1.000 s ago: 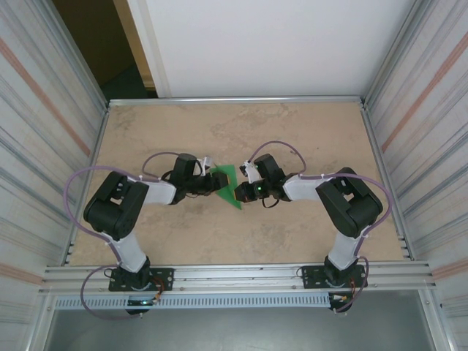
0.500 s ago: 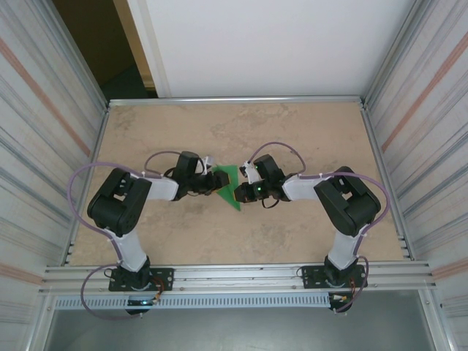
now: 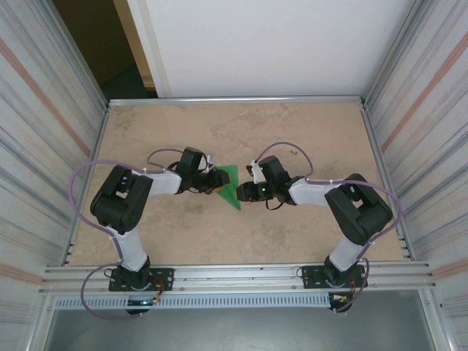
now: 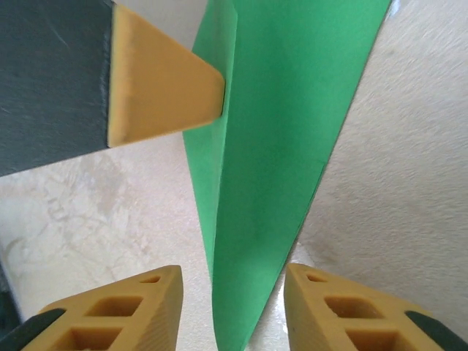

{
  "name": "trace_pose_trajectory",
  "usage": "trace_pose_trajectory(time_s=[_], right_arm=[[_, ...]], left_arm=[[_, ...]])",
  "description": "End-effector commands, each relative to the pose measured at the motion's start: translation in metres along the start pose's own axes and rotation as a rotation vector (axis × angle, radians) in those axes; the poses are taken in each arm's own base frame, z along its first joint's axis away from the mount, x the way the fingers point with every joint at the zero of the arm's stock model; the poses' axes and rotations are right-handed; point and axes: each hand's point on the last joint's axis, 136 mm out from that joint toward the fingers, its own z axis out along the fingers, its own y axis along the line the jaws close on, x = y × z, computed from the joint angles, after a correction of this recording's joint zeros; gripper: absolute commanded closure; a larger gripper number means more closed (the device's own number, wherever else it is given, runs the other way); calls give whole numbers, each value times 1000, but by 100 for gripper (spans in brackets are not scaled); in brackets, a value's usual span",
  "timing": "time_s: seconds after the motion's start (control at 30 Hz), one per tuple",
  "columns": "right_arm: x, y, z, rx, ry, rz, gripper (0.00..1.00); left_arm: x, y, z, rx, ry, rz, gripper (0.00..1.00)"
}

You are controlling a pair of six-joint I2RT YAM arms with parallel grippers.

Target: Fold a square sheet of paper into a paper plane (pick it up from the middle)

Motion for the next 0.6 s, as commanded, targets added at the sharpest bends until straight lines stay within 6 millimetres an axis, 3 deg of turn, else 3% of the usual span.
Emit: trace_pose_trajectory(time_s=[0.0,0.2,0.57], right_arm=[[-1,0,-7,108,-49,-28,58],[-2,-3,3,227,-60,-57,59],[1,5,26,200,-12,-72,67]], left_arm=[[33,56,8,-200,98,-108,51],[36,59,10,-221,120,-124,49],[43,67,12,-254,155,-148,48]])
